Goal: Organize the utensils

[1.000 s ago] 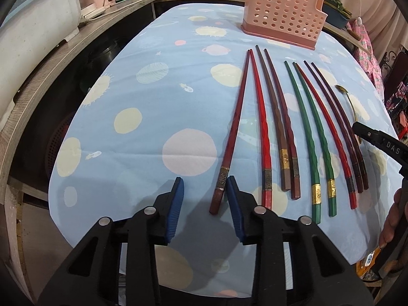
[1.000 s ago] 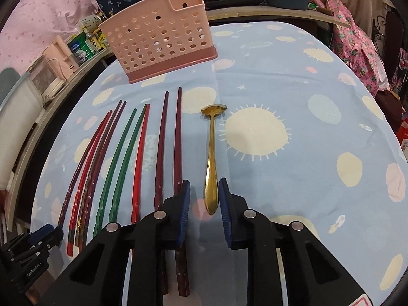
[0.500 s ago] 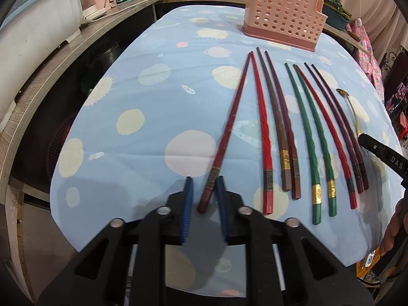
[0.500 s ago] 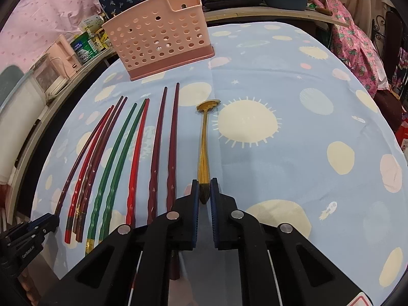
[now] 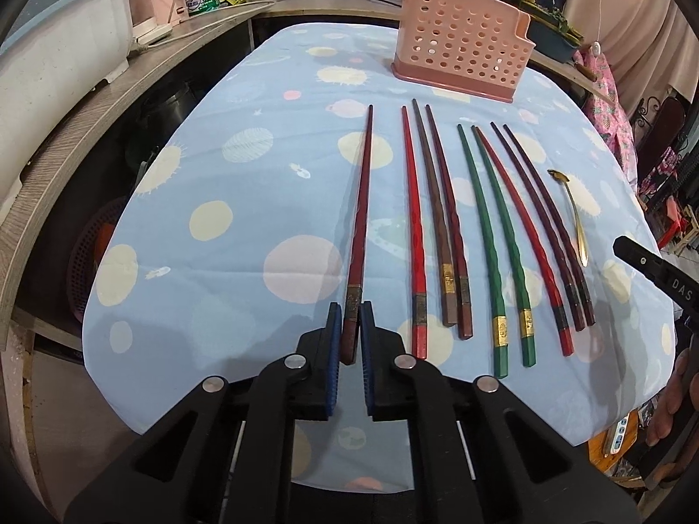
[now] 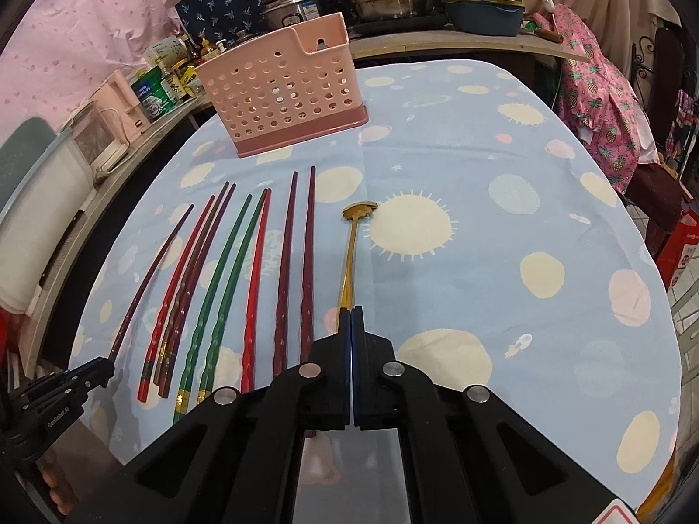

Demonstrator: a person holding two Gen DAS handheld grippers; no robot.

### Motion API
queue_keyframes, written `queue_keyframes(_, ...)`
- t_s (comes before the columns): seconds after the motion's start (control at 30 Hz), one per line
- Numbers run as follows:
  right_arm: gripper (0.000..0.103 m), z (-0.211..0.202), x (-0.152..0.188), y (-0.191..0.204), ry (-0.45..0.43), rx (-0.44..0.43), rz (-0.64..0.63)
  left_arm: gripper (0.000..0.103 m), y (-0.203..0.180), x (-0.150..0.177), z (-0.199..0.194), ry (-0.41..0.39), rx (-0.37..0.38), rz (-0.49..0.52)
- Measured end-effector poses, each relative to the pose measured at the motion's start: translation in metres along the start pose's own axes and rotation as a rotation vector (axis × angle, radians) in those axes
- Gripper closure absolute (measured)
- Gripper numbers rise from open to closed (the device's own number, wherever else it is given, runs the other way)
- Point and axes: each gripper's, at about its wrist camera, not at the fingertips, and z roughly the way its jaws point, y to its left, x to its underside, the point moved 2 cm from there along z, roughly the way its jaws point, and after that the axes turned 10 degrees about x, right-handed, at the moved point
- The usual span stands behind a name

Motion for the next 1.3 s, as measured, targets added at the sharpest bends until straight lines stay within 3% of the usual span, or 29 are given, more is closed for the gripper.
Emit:
queue_keyframes(0.1,0.096,0.009,0.001,0.001,0.014,-0.003,0.002,0.095,0.003,0.003,0.006,0.021,-0.003,-0.009)
queue_keyframes(0.17,0.089,0.015,0.000,0.003,0.022,-0.010,0.000,0.095,0.003,0.004,0.009,0.031,-0.004,-0.013)
queue_keyframes(0.23,0.074,0.020,-0.002,0.007,0.024,-0.011,-0.008,0.095,0.003,0.005,0.011,0.037,-0.005,-0.012)
queue_keyframes(0.27,0.074,0.022,-0.002,0.008,0.022,-0.005,-0.016,0.095,0.003,0.005,0.012,0.039,-0.005,-0.011)
queue_keyframes(0.47,0.075,0.033,0.003,0.008,0.039,-0.010,-0.021,0.095,0.003,0.006,0.014,0.047,-0.003,-0.011)
queue_keyframes(0.57,0.086,0.032,0.005,0.008,0.034,0.006,-0.043,0.095,0.004,0.006,0.015,0.049,0.001,-0.015)
queue_keyframes(0.6,0.094,0.031,0.007,0.008,0.038,0.004,-0.044,0.095,0.004,0.007,0.015,0.048,0.002,-0.015)
queue_keyframes(0.9,0.095,0.013,0.013,0.006,0.020,0.005,-0.044,0.095,0.005,0.008,0.003,0.023,0.022,-0.026)
queue_keyframes(0.93,0.101,0.009,0.013,0.004,0.014,0.005,-0.041,0.095,0.005,0.007,0.000,0.016,0.024,-0.027)
queue_keyframes(1.2,0.101,-0.008,0.005,-0.002,-0.003,-0.002,-0.025,0.095,0.001,-0.005,-0.026,-0.046,0.046,-0.026)
queue_keyframes(1.3,0.092,0.002,0.008,0.002,0.015,0.000,-0.031,0.095,0.000,-0.004,-0.021,-0.034,0.044,-0.027)
